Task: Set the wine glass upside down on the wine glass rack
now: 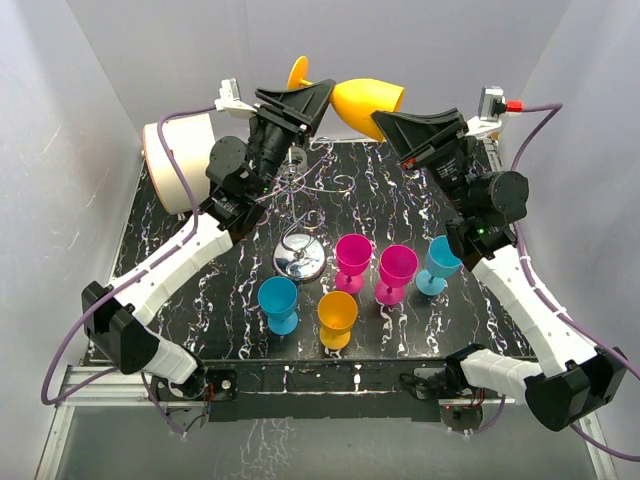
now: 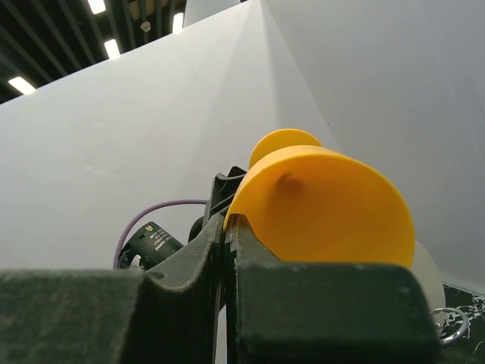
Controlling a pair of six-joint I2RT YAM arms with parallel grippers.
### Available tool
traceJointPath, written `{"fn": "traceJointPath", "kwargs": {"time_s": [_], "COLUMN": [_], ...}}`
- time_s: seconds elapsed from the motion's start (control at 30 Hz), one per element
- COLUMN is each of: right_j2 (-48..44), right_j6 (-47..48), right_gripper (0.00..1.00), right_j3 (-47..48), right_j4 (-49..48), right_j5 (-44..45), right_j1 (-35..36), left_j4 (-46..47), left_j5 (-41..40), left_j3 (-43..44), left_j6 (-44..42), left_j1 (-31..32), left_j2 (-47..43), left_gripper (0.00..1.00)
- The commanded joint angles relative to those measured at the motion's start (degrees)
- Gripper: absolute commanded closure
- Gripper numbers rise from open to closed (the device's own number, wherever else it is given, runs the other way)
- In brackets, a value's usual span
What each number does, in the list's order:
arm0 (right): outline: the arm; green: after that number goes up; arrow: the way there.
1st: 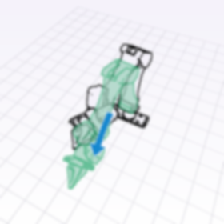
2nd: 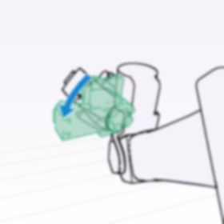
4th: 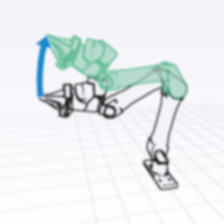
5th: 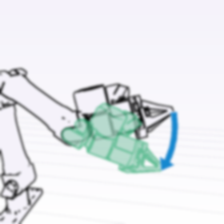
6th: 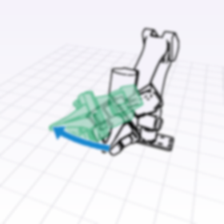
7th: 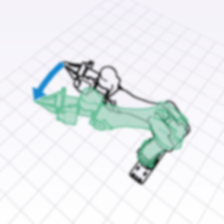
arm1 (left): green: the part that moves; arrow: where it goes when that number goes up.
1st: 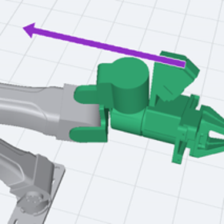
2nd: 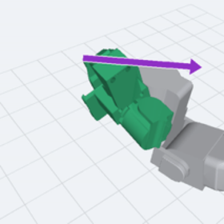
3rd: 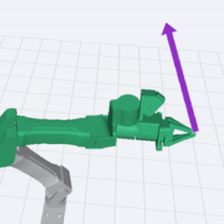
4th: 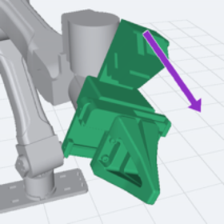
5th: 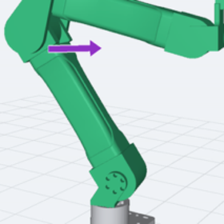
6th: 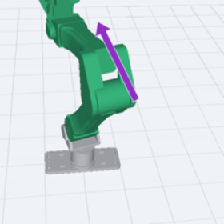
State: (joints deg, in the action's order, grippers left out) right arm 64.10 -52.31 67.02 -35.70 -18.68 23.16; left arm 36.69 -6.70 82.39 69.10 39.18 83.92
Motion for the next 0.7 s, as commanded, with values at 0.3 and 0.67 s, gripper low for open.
{"fn": "traceJointPath", "kwargs": {"time_s": [0.3, 0.67], "right_j2": [-2.0, -4.0], "right_j6": [-1.3, 2.5], "right_gripper": [1.00, 0.64], "right_j3": [-1.4, -0.3], "right_j4": [-3.9, 3.1], "right_j5": [-5.3, -4.9], "right_j1": [0.2, 0.3], "left_j4": [14.5, 15.9], "left_j5": [-3.5, 1.1], "left_j3": [-2.0, 1.9], "left_j6": [-6.1, -14.7], "left_j1": [1.0, 1.0], "left_j2": [-0.9, -0.8], "left_gripper": [0.98, 1.00]}}
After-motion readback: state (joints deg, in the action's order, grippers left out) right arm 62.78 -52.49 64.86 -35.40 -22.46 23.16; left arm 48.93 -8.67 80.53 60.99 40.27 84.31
